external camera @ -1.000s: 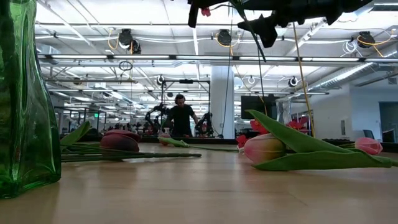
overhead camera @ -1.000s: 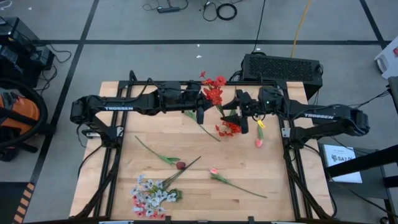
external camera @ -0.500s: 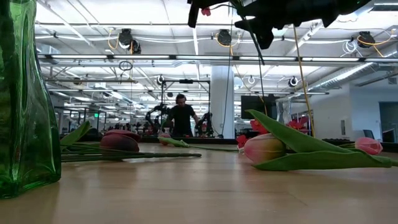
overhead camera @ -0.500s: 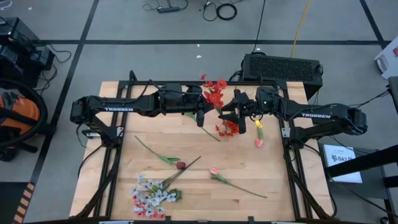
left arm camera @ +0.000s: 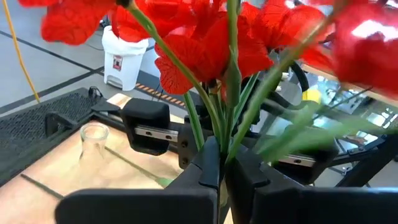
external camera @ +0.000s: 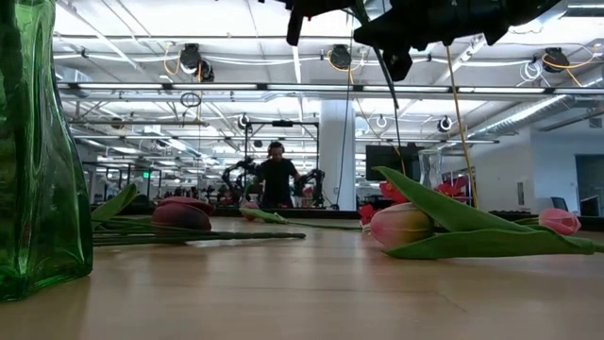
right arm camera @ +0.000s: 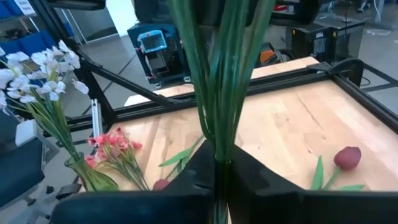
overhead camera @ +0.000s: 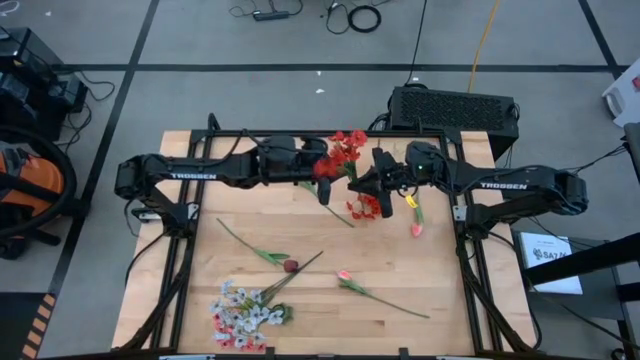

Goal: Sort flowers into vase by color
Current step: Put the left orange flowers into the transparent vase

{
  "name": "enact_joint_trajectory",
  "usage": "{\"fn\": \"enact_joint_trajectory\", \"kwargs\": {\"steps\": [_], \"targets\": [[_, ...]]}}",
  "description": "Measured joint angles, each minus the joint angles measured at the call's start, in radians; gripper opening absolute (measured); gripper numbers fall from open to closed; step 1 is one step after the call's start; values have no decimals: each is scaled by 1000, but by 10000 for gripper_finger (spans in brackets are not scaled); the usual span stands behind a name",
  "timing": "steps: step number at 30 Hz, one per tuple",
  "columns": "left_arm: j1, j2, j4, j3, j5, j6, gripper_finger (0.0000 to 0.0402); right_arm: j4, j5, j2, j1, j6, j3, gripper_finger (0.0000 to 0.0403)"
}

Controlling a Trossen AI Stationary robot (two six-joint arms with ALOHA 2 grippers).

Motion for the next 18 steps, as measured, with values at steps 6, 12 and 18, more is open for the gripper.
{"fn": "enact_joint_trajectory", "kwargs": {"steps": [6, 12, 18], "targets": [[0, 2, -30, 0, 1, -3, 56, -9, 0, 0, -1, 0, 0, 7], [11, -13, -122, 0, 6, 1, 94, -22, 5, -30, -34, 0, 0, 4], [30, -90, -138, -1, 7, 2, 97, -85, 9, -88, -84, -4, 0, 3]]}}
